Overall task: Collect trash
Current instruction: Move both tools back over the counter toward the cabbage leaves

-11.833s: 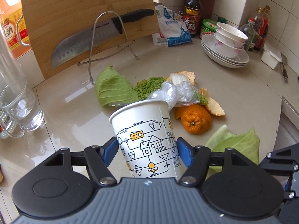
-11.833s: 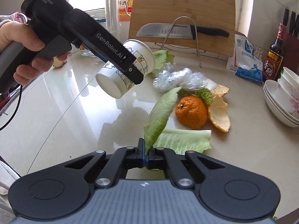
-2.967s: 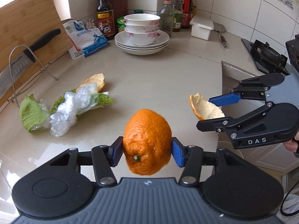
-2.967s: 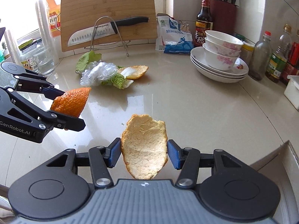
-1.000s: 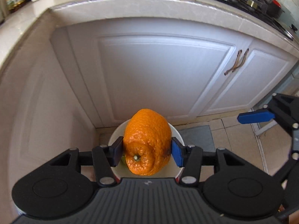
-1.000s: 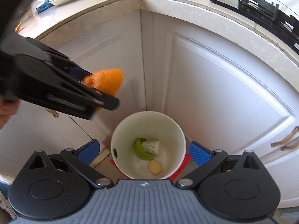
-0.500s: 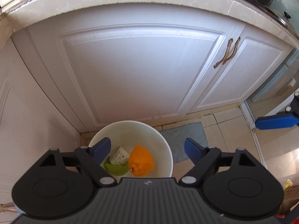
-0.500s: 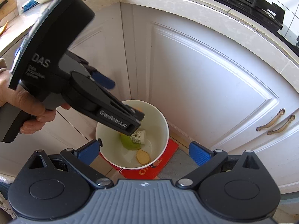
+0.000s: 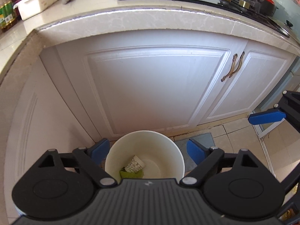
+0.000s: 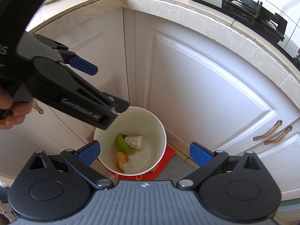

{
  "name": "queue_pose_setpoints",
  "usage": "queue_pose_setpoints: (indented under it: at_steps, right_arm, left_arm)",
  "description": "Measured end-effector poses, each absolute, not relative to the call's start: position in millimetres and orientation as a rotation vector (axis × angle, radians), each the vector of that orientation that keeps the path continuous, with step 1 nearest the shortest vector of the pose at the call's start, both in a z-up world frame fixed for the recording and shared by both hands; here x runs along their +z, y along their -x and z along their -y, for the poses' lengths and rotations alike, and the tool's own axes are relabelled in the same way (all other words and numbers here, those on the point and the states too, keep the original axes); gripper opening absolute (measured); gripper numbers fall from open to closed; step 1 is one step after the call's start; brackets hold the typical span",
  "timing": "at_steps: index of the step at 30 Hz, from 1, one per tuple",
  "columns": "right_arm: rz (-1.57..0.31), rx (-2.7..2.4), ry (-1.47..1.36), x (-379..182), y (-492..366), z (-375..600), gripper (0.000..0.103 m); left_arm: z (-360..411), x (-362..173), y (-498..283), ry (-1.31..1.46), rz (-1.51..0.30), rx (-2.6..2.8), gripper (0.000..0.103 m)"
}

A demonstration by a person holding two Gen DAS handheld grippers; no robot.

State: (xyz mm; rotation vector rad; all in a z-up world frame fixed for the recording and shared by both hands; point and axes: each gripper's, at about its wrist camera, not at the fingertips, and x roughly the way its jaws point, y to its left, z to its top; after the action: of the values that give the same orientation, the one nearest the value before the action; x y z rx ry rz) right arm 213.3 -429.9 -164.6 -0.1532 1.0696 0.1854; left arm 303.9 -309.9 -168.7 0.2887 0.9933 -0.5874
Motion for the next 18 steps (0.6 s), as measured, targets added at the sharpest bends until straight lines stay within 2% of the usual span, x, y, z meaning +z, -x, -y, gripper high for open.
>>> queue_pose_setpoints:
  at_steps: [18]
  right_arm:
    - [-0.984,0.206,0.168,-110.8,-224.1,397.1,0.103]
  left_arm:
    - [232.4,-78.8,-264.5,-0.278,-0.858,-0.456,0.089]
